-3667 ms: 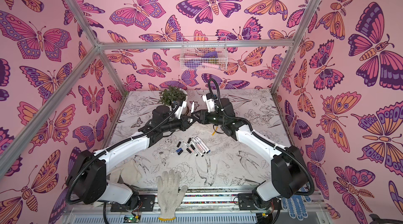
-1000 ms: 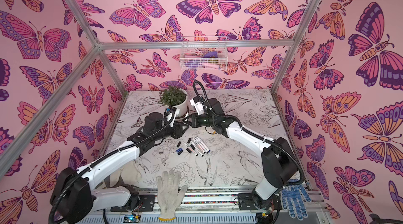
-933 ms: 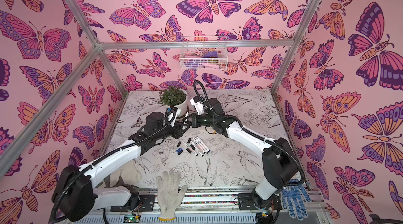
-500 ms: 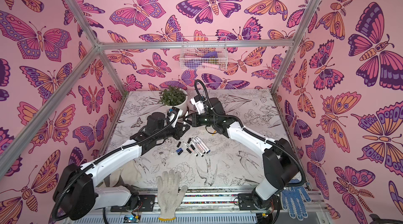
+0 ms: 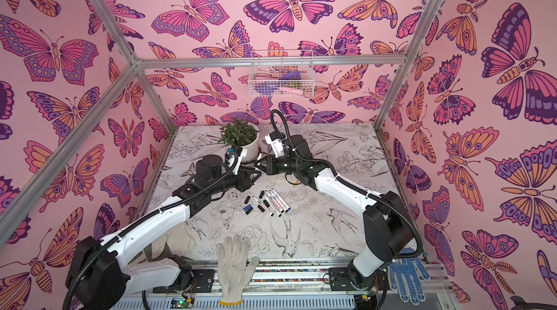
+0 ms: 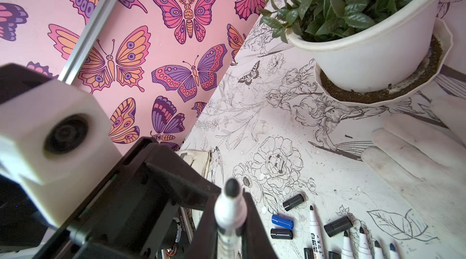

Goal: Insert pens into pen caps
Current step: Pass a pen.

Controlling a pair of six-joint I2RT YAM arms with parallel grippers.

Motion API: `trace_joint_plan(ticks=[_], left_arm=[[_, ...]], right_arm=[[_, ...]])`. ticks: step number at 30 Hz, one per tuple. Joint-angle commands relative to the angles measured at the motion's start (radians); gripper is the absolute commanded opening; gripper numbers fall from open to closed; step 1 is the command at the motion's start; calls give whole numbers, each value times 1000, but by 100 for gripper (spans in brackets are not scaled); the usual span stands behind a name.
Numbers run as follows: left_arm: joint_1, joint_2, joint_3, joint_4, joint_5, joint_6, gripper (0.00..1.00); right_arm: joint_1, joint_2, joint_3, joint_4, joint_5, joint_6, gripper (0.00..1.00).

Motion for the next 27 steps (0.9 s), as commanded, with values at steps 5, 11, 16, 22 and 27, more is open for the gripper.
trace_joint_plan(ticks=[5, 11, 16, 22, 27], left_arm=[[7, 67, 21, 2, 16, 5, 43], [7, 82, 39, 4, 14, 10, 37], [7, 77, 53, 5, 17, 20, 38], [7, 57, 54, 5, 13, 23, 41], [7, 63, 50, 7, 10, 19, 37]], right_arm=[[-7, -54, -4, 30, -10, 2, 0], [-9, -53, -5, 24, -10, 1, 0], [-10, -50, -8, 16, -5, -1, 0], [-14, -52, -14, 19, 0, 3, 0], [-15, -50, -13, 23, -4, 9, 0]])
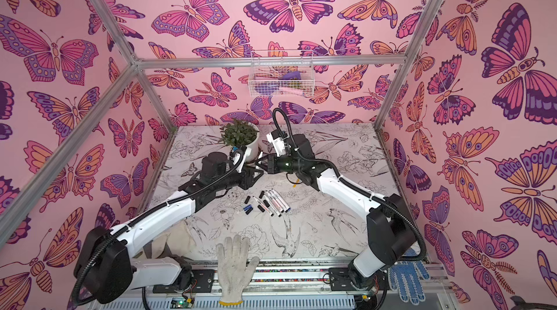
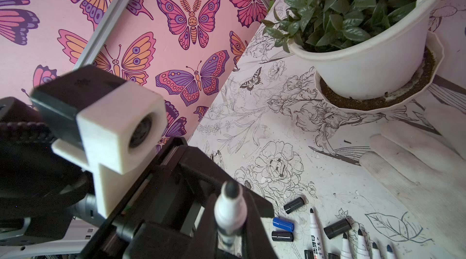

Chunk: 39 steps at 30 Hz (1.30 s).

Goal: Insert pens into pen caps
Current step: Pass a pen, then pick up the pen cap from the center of the table.

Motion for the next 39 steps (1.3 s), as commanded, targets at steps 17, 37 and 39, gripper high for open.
trace_joint_plan(ticks=[17, 37, 39], left_arm=[[26, -70, -34, 5, -43, -28, 0], [149, -394, -331, -128, -364, -266, 0], [150, -399, -333, -129, -372, -269, 0]], right_arm=[[-15, -46, 4, -64, 23, -60, 17], [119, 179, 110, -440, 180, -300, 48], [145, 230, 152, -512, 225, -332, 47]])
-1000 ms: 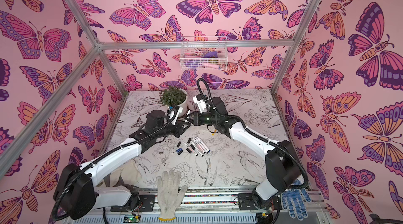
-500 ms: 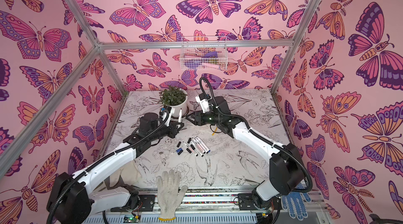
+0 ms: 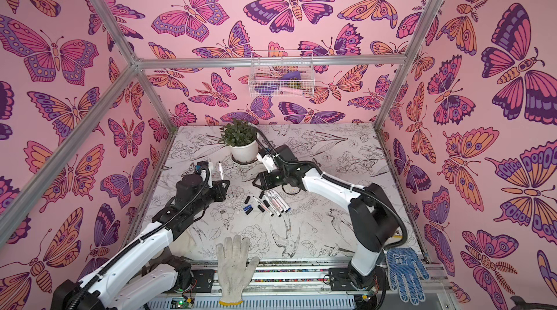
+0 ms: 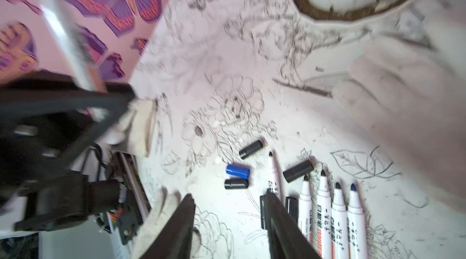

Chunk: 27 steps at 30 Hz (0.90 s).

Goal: Insert pens into pen caps
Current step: Pick up the pen cap from the center of the table.

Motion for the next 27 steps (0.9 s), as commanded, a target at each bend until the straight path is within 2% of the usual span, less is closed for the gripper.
trace_joint_plan(ticks=[1, 15, 27], left_arm=[[6, -15, -16, -25, -49, -27, 0], [5, 5, 14, -23, -23, 4, 0], [5, 5, 15, -24, -14, 8, 0]], right_arm=[[37, 58, 96, -189, 75, -94, 47], [39, 254, 237, -342, 114, -81, 44], [20, 327, 290, -384, 85, -55, 43]])
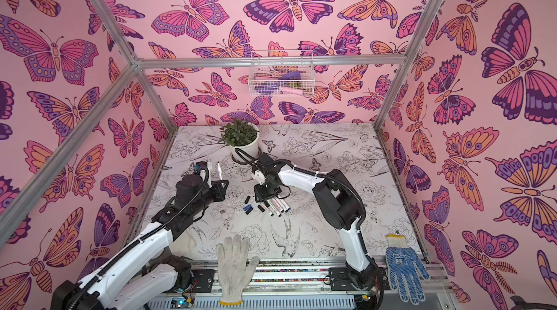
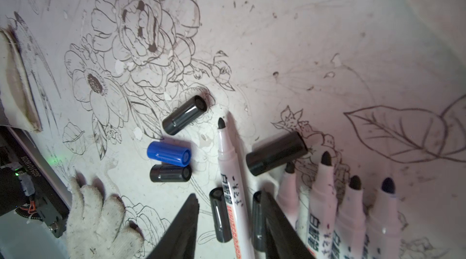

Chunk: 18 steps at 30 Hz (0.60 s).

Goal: Insert pens into pen caps
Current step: Pick up the pen cap from the center of the table.

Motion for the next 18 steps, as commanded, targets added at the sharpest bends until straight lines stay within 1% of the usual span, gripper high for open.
trace_joint_plan(ticks=[1, 6, 11, 15, 18], left_arm=[[5, 0, 12, -16, 4, 12, 0], [5, 2, 14, -15, 0, 11, 0], [5, 5, 18, -15, 0, 14, 0], [4, 6, 20, -14, 5, 12, 0], [5, 6, 20, -14, 14, 12, 0]], right_arm=[[-22, 24, 32, -51, -10, 16, 43], [-39, 36, 40, -43, -5, 35, 45], [-38, 74, 88, -67, -15, 38, 45], [-37, 92, 112, -79, 5, 43, 45], [-35, 117, 157, -120, 48, 52, 43]])
